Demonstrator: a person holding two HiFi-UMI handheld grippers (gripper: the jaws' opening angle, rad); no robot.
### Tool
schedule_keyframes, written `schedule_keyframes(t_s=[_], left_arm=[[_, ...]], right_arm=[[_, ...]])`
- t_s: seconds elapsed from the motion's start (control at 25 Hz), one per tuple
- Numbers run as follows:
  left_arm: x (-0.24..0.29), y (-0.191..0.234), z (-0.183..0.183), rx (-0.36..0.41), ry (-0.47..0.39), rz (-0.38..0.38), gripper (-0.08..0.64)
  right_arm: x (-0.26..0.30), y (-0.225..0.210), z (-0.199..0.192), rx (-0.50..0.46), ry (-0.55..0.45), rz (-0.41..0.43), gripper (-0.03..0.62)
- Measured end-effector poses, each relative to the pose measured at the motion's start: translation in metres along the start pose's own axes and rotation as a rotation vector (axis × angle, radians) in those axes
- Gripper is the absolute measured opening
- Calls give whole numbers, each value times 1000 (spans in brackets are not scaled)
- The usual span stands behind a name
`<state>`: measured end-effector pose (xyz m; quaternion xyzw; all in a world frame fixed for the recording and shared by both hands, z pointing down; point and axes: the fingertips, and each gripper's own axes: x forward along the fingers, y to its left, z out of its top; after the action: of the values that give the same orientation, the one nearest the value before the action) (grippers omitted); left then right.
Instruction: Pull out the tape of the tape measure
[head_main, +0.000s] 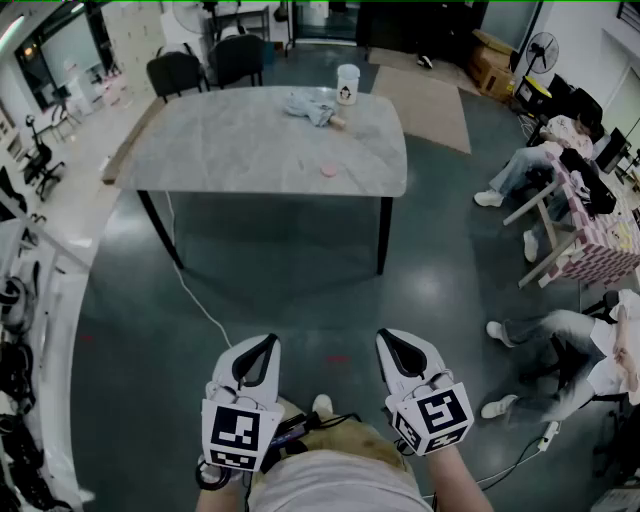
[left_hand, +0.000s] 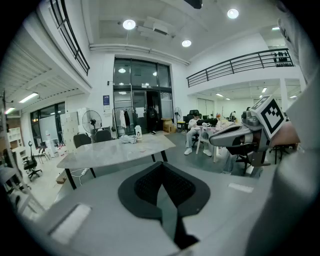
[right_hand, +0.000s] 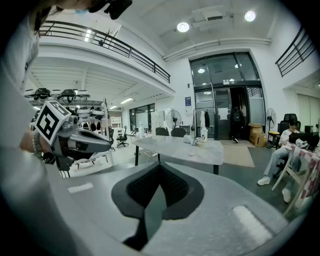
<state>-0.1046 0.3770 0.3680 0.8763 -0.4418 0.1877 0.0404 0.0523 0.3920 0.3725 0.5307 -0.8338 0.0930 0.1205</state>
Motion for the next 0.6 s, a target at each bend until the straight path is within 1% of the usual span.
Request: schedule_keyframes(t_s=[0.6], left_arm=[[4, -1, 1, 0, -1, 2, 12]], right_arm=[[4, -2, 0, 1, -1, 11, 2]])
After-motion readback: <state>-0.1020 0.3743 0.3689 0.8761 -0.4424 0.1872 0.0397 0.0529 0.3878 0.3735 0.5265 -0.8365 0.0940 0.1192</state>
